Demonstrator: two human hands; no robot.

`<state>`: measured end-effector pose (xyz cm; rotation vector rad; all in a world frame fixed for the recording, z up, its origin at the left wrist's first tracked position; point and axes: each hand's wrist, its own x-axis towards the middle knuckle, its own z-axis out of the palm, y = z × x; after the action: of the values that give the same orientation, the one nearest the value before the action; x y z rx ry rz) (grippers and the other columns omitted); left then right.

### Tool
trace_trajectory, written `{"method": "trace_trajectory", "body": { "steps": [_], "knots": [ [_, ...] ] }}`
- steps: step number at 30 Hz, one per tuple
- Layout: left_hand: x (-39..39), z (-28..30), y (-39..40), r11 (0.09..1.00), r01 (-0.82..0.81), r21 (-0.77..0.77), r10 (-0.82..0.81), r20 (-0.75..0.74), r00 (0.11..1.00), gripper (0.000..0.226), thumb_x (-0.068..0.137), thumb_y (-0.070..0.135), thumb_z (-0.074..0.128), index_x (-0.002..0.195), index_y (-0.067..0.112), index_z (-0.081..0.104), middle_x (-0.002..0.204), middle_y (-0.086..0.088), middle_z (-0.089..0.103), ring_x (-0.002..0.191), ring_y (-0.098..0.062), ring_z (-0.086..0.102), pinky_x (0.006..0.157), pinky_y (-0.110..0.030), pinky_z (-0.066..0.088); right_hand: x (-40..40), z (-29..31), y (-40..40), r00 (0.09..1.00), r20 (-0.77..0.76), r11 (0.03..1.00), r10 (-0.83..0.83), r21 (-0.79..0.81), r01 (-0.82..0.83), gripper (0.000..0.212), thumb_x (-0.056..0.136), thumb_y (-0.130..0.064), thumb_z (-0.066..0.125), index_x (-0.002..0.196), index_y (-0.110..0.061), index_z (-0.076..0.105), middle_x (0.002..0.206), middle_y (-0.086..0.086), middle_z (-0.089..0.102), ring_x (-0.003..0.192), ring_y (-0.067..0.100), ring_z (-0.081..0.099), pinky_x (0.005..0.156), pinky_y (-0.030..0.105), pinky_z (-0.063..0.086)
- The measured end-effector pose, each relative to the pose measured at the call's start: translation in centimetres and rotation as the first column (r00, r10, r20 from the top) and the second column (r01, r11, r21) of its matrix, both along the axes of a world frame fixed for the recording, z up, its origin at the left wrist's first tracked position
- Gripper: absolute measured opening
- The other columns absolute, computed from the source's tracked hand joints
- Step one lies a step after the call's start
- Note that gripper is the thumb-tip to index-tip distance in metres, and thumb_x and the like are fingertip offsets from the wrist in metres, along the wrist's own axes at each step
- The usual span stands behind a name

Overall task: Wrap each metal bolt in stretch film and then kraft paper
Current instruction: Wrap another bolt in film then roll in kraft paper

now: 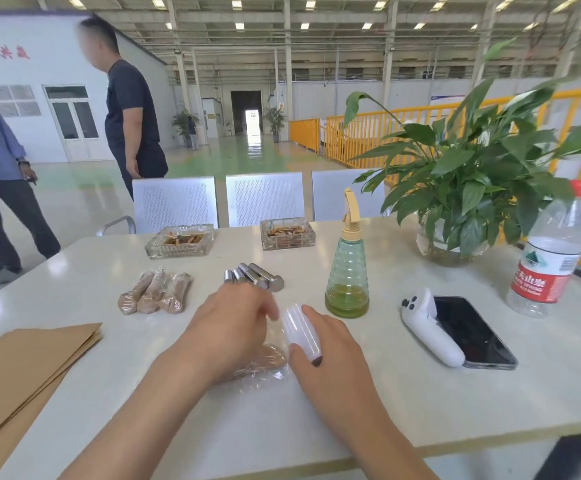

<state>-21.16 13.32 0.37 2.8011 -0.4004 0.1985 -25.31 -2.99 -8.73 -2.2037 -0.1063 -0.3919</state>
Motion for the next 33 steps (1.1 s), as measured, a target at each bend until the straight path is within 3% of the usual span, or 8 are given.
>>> {"method": "trace_trajectory", "body": {
  "steps": [4,7,10,16,21,28,31,33],
  "knots": [
    [0.2,-1.7,3.0,0.987,0.143,0.075,-0.12,-0.252,0.96,0.017,0.089,0.042,0.066,0.106,0.041,0.069,0.098,0.019,0.065,0.091,-0.005,0.063,0.086,-0.03,0.055,-0.2,-0.3,0.0,1.0,0.02,0.999,-0.024,-0.043,0.025,0.056,0.096,-0.046,0.053,0.147,-0.053,0.03,0.15,-0.024,0.027,0.11,0.014,0.062,0.099,0.034,0.049],
    [0.1,-2.9,3.9,0.983,0.181,-0.003,-0.177,-0.237,0.955,0.022,0.092,0.033,0.066,0.113,0.038,0.061,0.1,0.015,0.063,0.089,-0.005,0.062,0.081,-0.025,0.054,-0.5,-0.1,0.1,0.998,0.05,0.993,-0.05,-0.102,0.055,0.047,0.096,-0.046,0.05,0.137,-0.057,0.029,0.148,-0.025,0.023,0.096,0.012,0.063,0.09,0.031,0.049],
    [0.1,-3.0,4.4,0.962,0.262,0.083,-0.238,-0.226,0.945,0.018,0.092,0.032,0.063,0.11,0.031,0.065,0.102,0.012,0.058,0.091,-0.004,0.057,0.082,-0.02,0.047,-0.7,0.0,0.2,0.997,0.054,0.981,-0.051,-0.183,0.06,0.046,0.097,-0.05,0.046,0.138,-0.056,0.026,0.148,-0.026,0.021,0.096,0.013,0.062,0.09,0.032,0.05],
    [-0.1,-3.8,4.0,0.93,0.294,0.222,-0.267,-0.145,0.953,0.016,0.094,0.026,0.052,0.107,0.032,0.056,0.101,0.015,0.049,0.098,-0.009,0.049,0.088,-0.027,0.042,-1.0,0.6,-0.3,1.0,-0.028,0.977,0.001,-0.212,-0.007,0.088,0.066,-0.078,0.06,0.144,-0.055,0.025,0.153,-0.035,0.01,0.11,0.012,0.059,0.1,0.031,0.045],
    [-0.1,-2.7,5.9,0.925,0.372,-0.074,-0.377,-0.282,0.882,0.013,0.094,0.017,0.061,0.099,0.03,0.059,0.09,0.015,0.055,0.082,-0.005,0.05,0.08,-0.028,0.044,-1.3,0.4,-1.3,0.993,-0.086,0.966,0.08,-0.238,-0.099,0.096,0.061,-0.068,0.067,0.139,-0.066,0.011,0.149,-0.044,0.002,0.093,-0.003,0.057,0.098,0.026,0.047],
    [-1.8,-0.5,7.4,0.696,0.357,-0.623,-0.619,-0.269,0.738,0.004,0.101,0.014,0.062,0.1,0.014,0.058,0.084,-0.005,0.045,0.077,-0.018,0.043,0.068,-0.028,0.038,-0.9,0.8,-1.3,0.974,0.022,0.965,0.224,-0.141,-0.219,0.062,0.068,-0.052,0.063,0.12,-0.072,0.04,0.139,-0.035,0.032,0.094,-0.002,0.06,0.087,0.016,0.048],
    [-2.2,-0.3,7.1,0.651,0.273,-0.709,-0.568,-0.216,0.794,0.019,0.097,0.033,0.064,0.107,0.017,0.062,0.089,-0.003,0.061,0.08,-0.02,0.051,0.07,-0.026,0.037,-0.7,1.1,-0.9,0.951,-0.002,0.95,0.309,0.052,-0.309,0.06,0.065,-0.044,0.07,0.119,-0.063,0.053,0.129,-0.03,0.053,0.113,-0.004,0.059,0.097,0.019,0.049],
    [-1.8,-0.3,6.9,0.66,0.188,-0.727,-0.452,-0.184,0.873,0.017,0.1,0.042,0.062,0.102,0.026,0.063,0.095,-0.007,0.072,0.086,-0.024,0.065,0.073,-0.029,0.04,-0.7,1.4,-0.9,0.92,-0.064,0.897,0.386,0.257,-0.358,0.059,0.064,-0.037,0.077,0.119,-0.051,0.059,0.12,-0.02,0.065,0.108,0.003,0.065,0.095,0.026,0.053]
  ]
}}
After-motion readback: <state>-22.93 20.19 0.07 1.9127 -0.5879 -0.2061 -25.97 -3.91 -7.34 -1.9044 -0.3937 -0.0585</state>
